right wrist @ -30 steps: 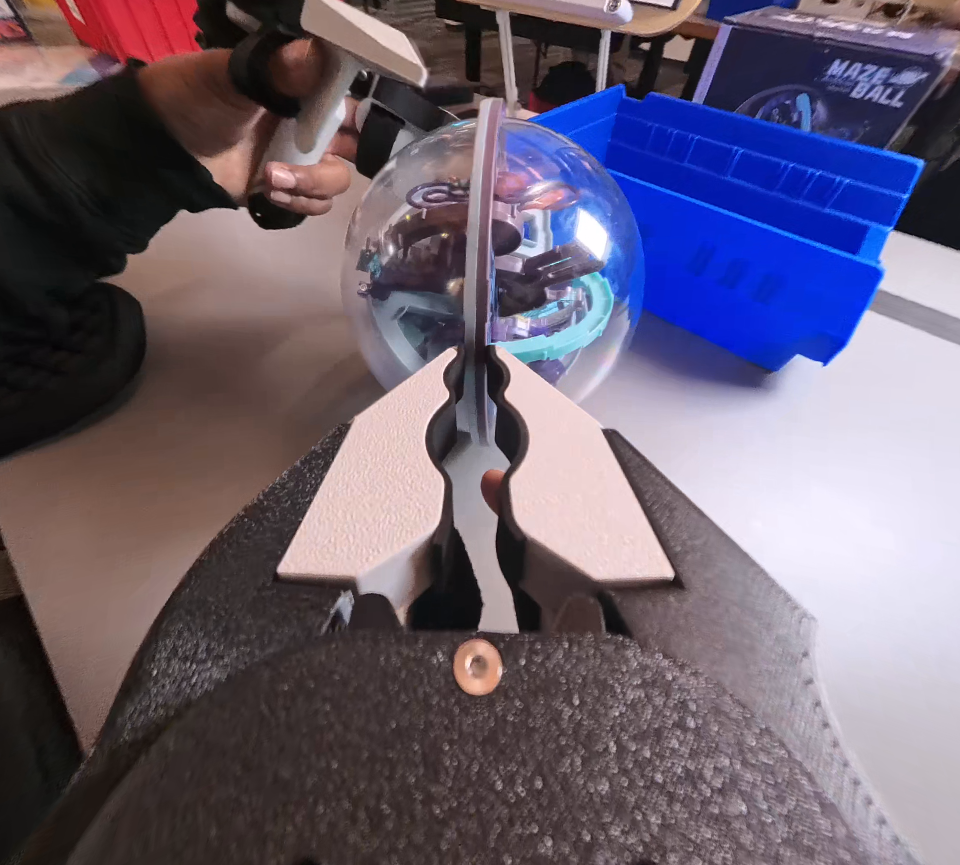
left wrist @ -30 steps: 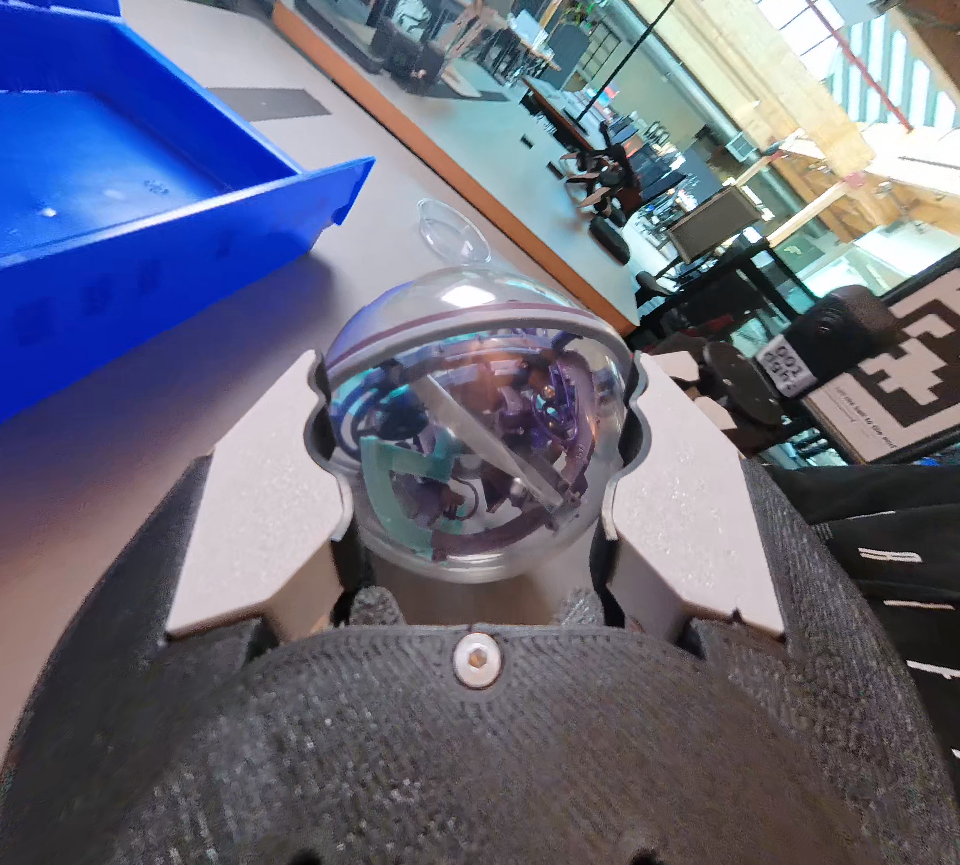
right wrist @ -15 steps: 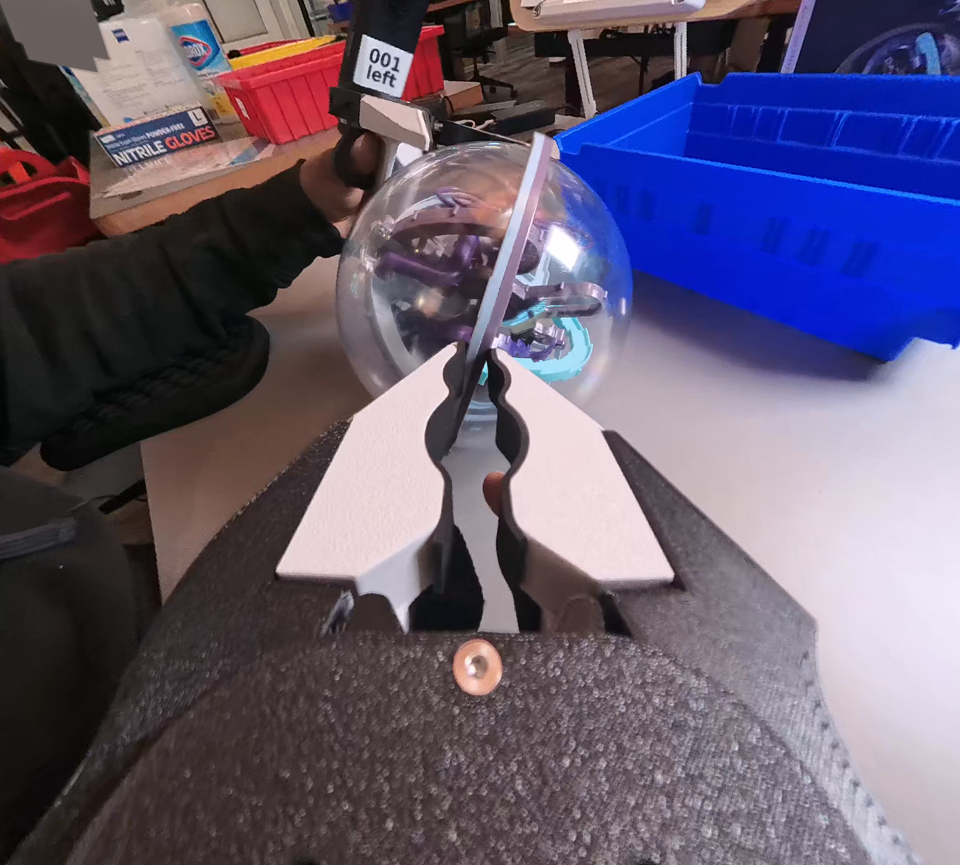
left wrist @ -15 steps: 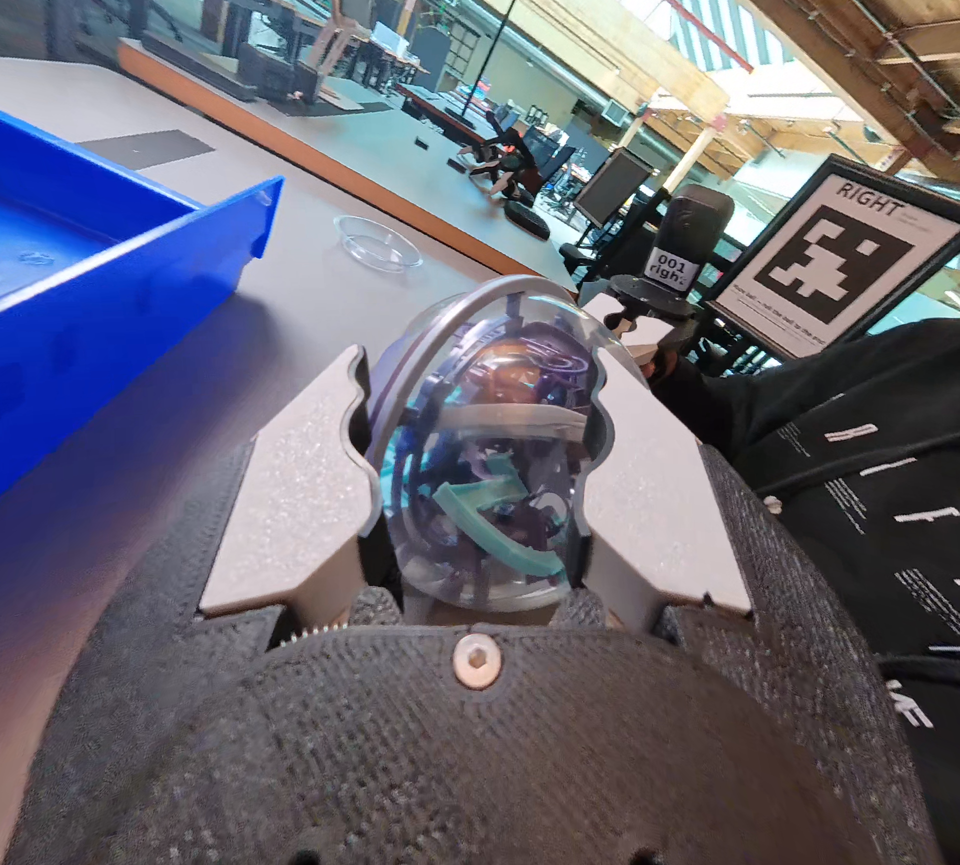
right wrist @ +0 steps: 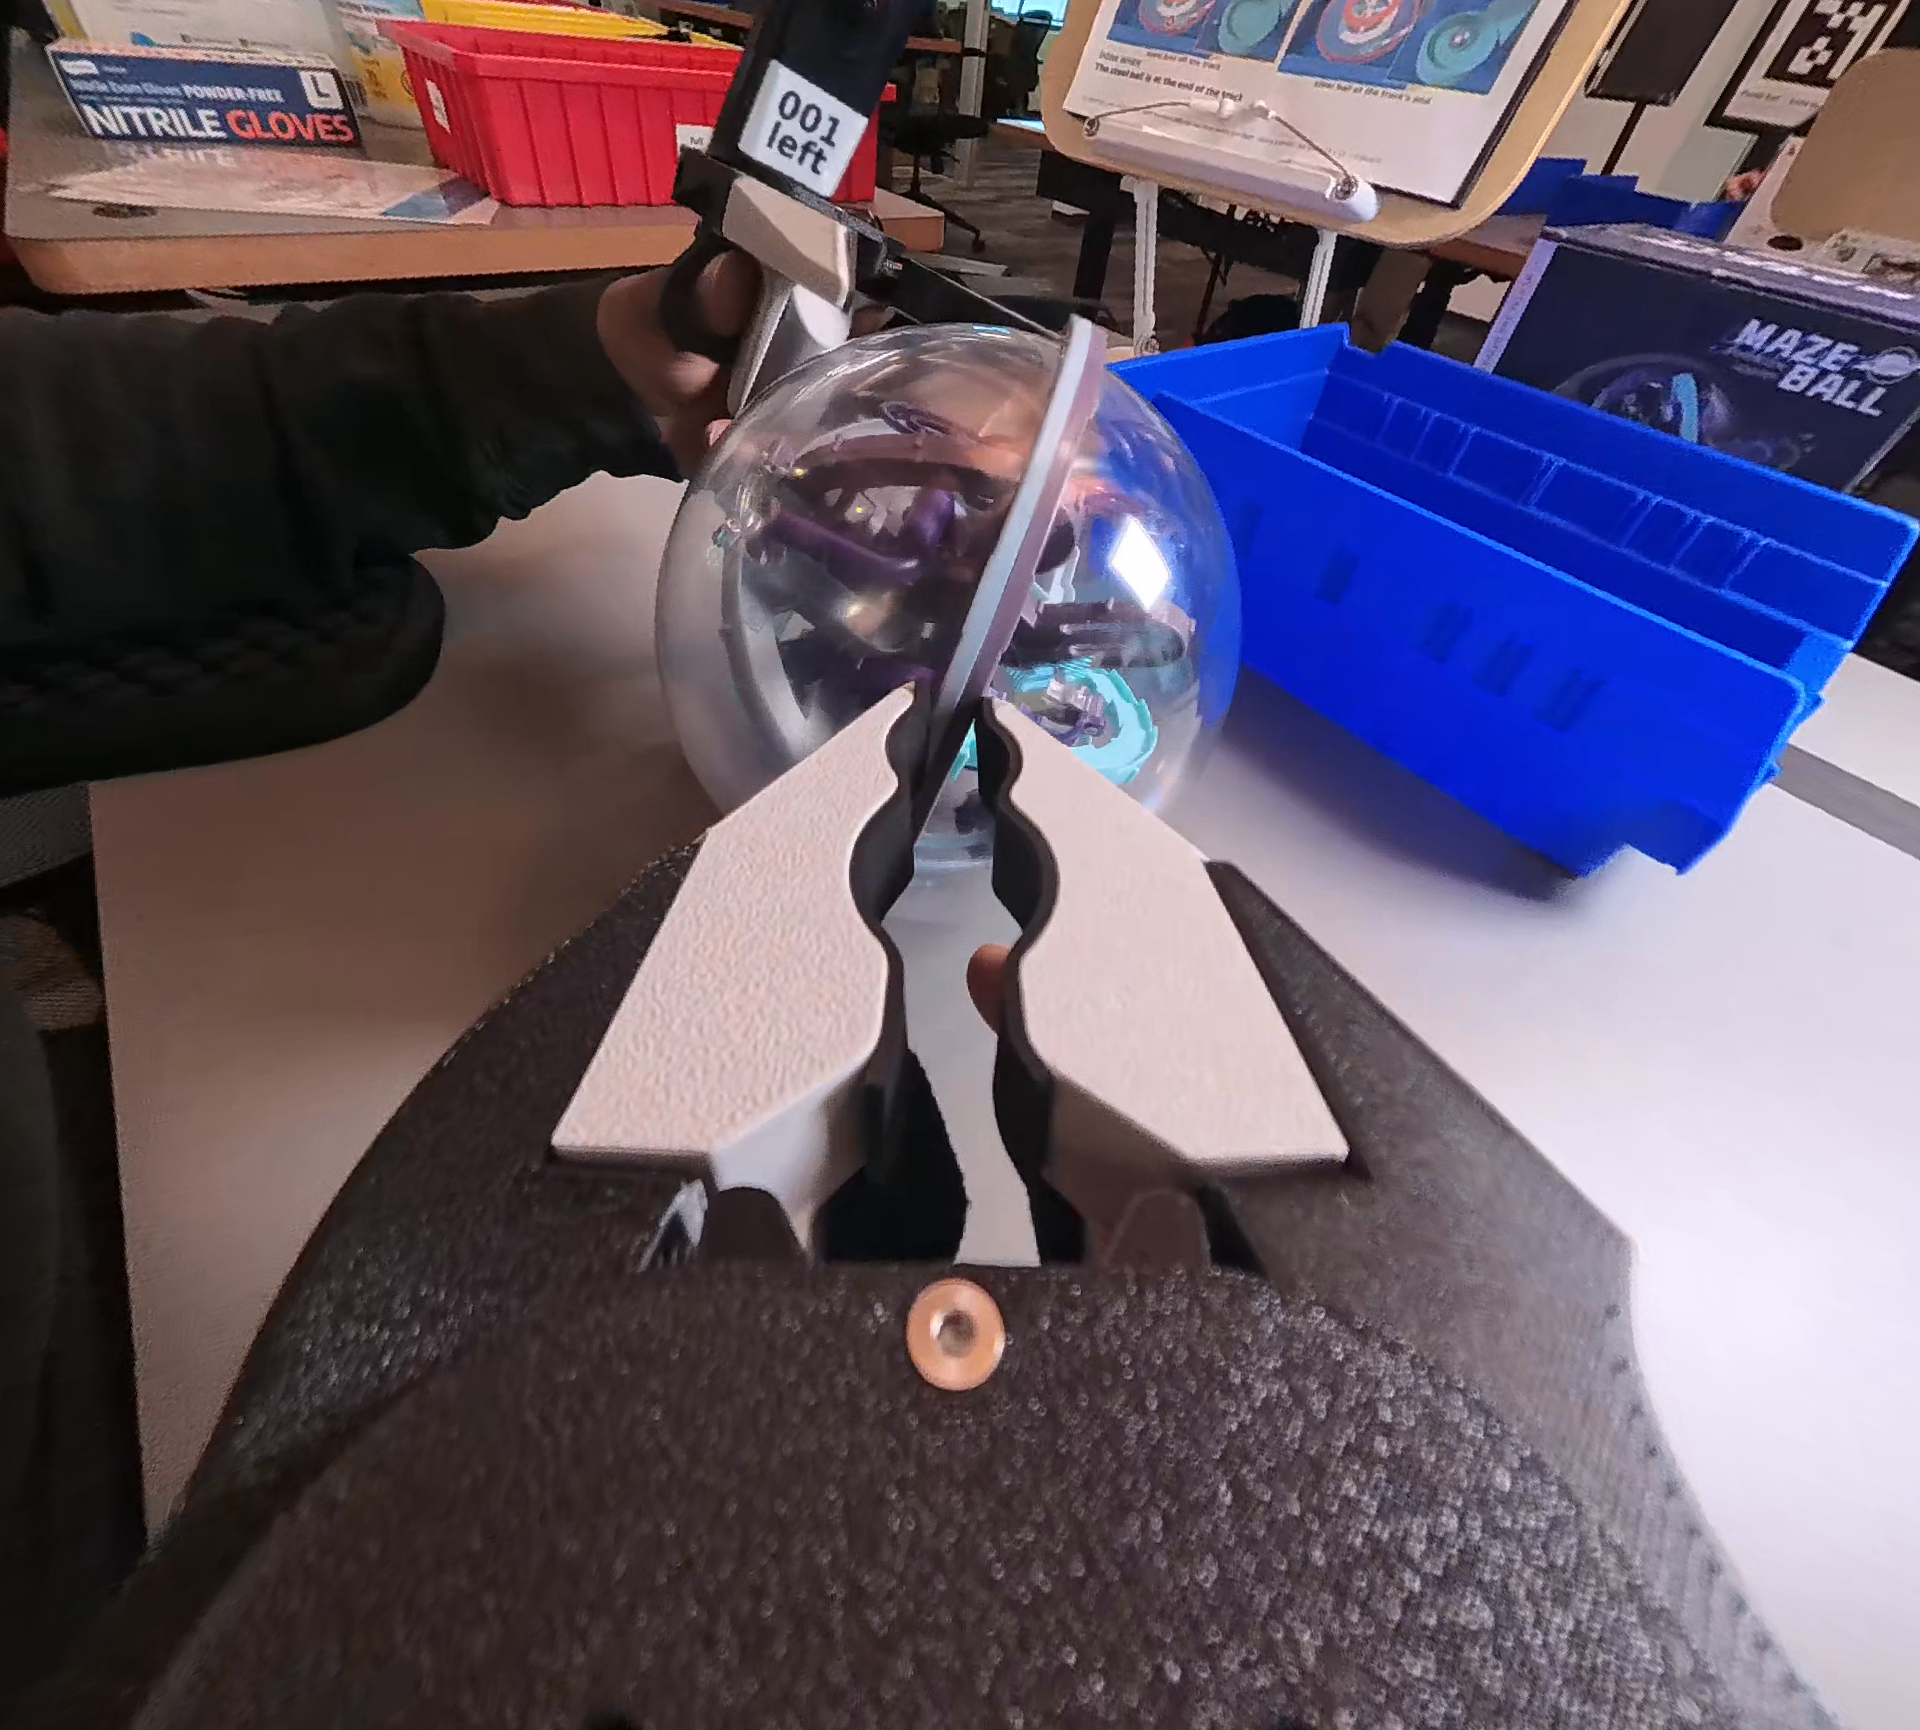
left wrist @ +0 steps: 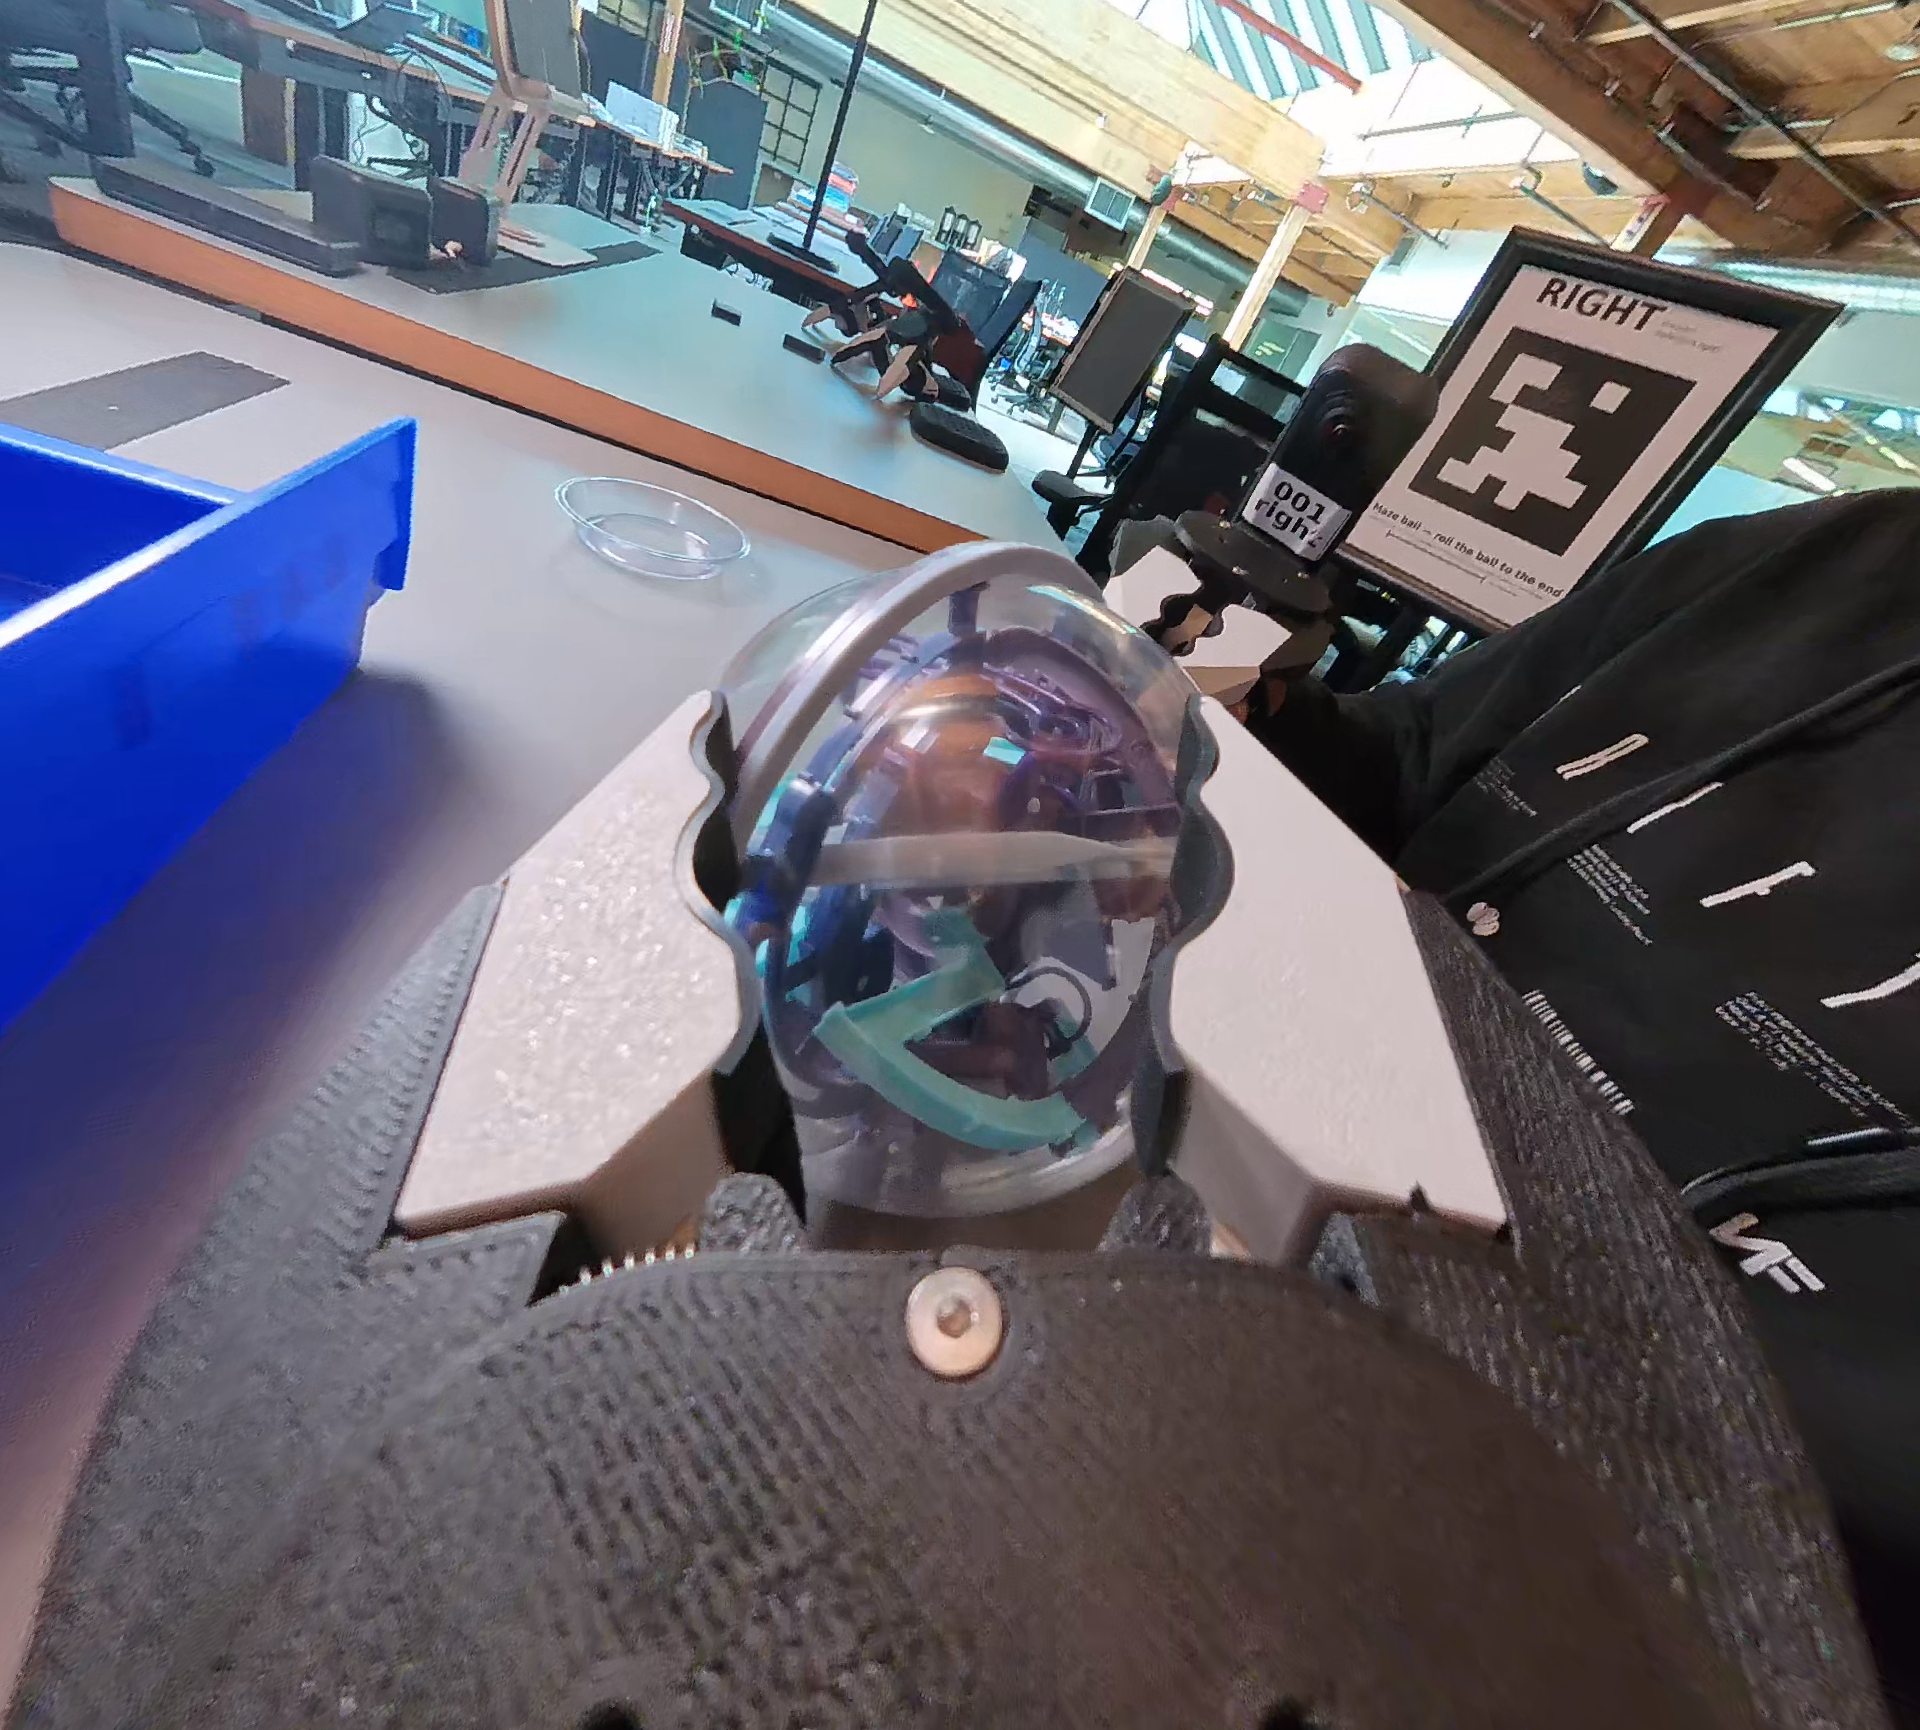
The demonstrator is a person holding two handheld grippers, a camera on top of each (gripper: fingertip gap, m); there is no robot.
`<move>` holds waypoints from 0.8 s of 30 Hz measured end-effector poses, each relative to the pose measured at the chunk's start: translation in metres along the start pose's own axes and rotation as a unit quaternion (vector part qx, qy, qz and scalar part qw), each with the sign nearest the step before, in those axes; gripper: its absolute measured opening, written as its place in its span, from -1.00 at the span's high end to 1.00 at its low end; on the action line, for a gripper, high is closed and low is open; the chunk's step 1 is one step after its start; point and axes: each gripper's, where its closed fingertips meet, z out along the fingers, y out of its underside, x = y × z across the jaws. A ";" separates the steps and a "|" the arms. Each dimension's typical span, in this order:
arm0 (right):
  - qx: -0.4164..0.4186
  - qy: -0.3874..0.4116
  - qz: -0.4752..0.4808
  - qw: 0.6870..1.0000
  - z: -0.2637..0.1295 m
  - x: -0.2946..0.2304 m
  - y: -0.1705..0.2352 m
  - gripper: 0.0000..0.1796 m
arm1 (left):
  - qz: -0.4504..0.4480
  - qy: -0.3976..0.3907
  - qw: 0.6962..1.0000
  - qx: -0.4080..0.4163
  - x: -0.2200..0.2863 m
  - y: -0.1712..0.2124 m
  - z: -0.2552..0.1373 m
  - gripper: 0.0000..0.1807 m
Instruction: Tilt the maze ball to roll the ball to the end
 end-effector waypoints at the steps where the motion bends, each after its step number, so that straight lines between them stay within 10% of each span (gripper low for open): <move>1: 0.001 0.000 -0.004 1.000 0.001 0.000 -0.001 0.94 | -0.003 0.003 1.000 0.004 0.000 -0.001 -0.001 0.07; 24: 0.009 0.022 -0.063 0.998 -0.002 -0.001 0.002 0.94 | 0.015 -0.035 0.999 -0.009 -0.003 -0.003 -0.007 0.30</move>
